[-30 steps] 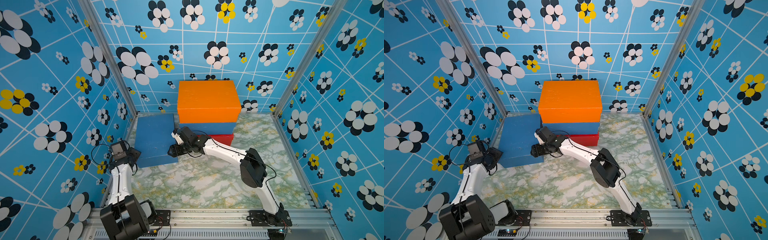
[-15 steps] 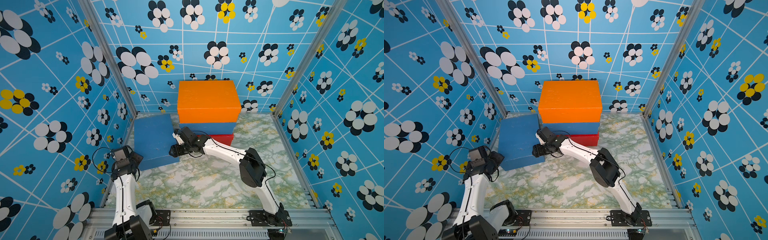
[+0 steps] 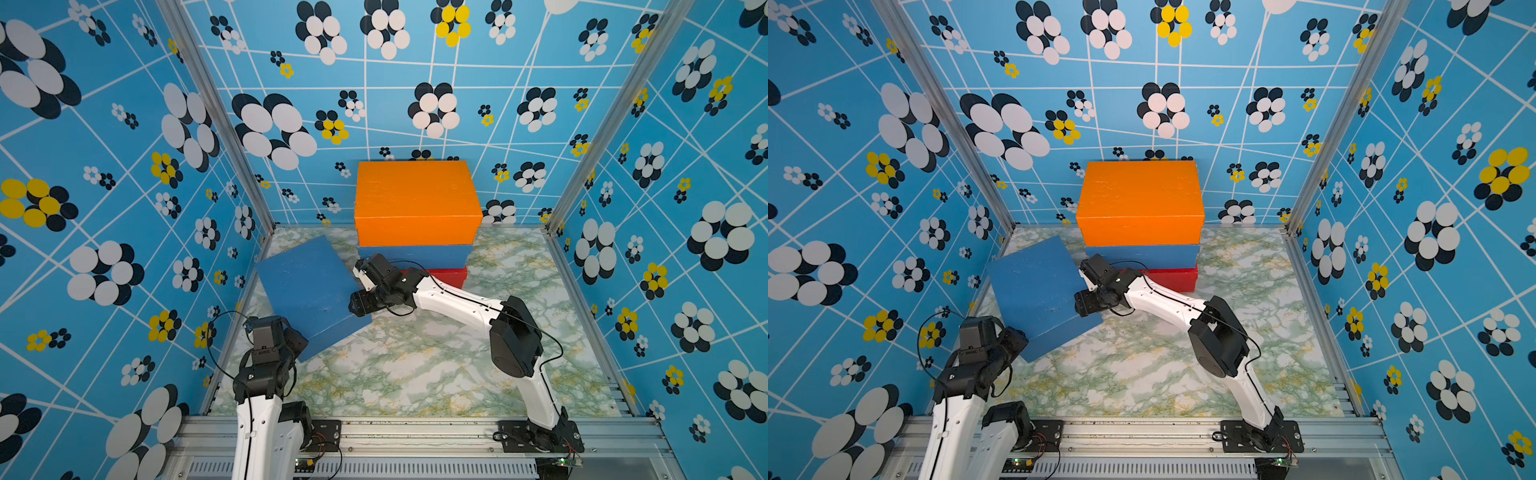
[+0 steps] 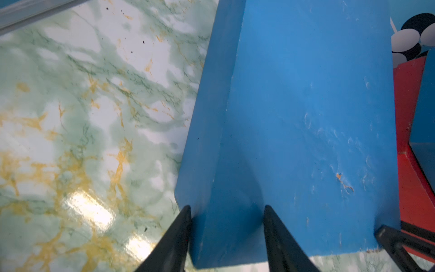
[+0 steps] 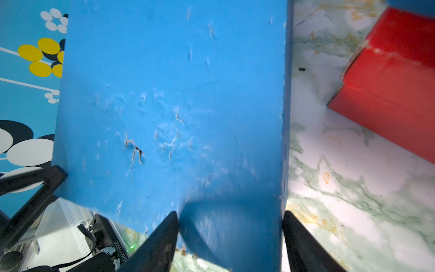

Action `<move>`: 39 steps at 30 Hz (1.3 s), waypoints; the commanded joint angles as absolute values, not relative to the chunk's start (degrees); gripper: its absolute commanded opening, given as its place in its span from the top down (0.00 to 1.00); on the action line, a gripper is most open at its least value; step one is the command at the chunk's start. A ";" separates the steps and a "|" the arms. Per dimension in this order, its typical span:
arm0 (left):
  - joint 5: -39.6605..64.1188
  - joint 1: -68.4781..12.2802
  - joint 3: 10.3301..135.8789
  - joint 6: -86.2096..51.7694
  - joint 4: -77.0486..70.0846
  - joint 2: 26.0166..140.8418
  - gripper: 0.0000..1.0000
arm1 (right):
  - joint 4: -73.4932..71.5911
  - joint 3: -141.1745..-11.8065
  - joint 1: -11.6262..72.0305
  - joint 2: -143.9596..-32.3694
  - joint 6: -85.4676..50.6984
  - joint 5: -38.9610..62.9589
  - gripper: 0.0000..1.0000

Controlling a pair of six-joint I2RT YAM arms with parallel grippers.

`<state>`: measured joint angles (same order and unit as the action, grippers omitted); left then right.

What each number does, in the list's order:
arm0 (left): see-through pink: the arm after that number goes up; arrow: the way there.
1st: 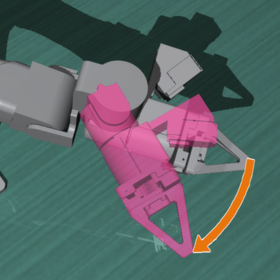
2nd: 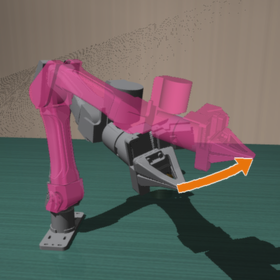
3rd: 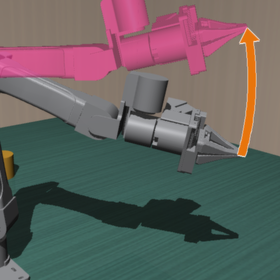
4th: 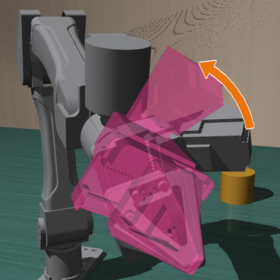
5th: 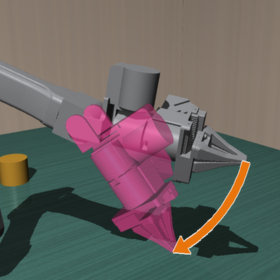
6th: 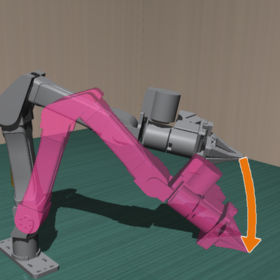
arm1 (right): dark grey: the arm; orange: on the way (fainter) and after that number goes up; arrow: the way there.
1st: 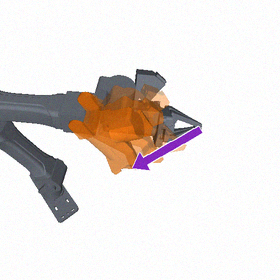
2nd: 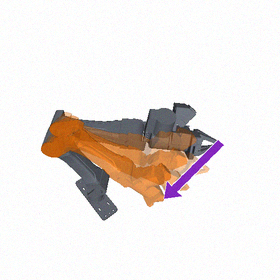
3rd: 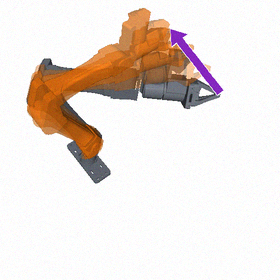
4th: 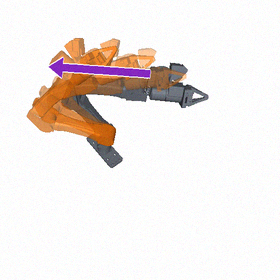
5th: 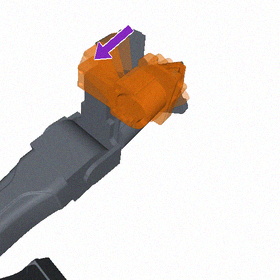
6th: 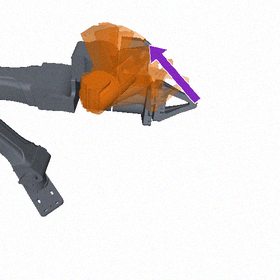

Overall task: Stack the shoeboxes
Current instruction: Move the shoebox to the center of the board.

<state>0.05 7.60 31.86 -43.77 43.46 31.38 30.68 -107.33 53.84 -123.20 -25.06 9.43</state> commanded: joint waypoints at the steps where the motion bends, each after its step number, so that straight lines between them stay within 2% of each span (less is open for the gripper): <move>1: 2.15 0.35 33.14 -48.29 48.65 28.35 0.51 | 30.78 -106.83 56.31 -119.92 -22.89 13.29 0.28; 5: -4.18 -3.61 40.08 -47.11 51.93 28.12 0.49 | 32.71 -106.63 56.29 -117.90 -21.98 10.19 0.23; 8: -6.61 -3.51 48.51 -42.95 51.88 31.91 0.39 | 33.64 -105.47 56.33 -115.68 -21.74 7.59 0.15; 12: -5.60 -3.06 58.25 -38.36 49.60 40.16 0.18 | 33.97 -103.00 56.29 -112.38 -21.45 4.66 0.10; 16: -5.44 -0.53 62.66 -35.67 46.19 45.93 0.08 | 33.48 -99.21 56.19 -108.76 -21.74 2.98 0.09; 22: 9.82 15.90 68.07 -33.45 35.40 58.89 0.07 | 29.55 -88.71 56.32 -101.66 -23.33 2.63 0.09; 30: 11.25 19.77 84.18 -25.13 32.55 86.64 0.07 | 18.25 -72.34 57.54 -91.64 -30.08 8.01 0.08; 36: 8.72 21.47 87.06 -26.11 23.49 96.26 0.03 | 11.62 -62.30 61.23 -86.96 -35.05 7.22 0.08; 39: 11.14 22.45 91.45 -27.54 21.93 101.17 0.02 | 9.99 -59.64 61.88 -86.73 -36.25 7.41 0.08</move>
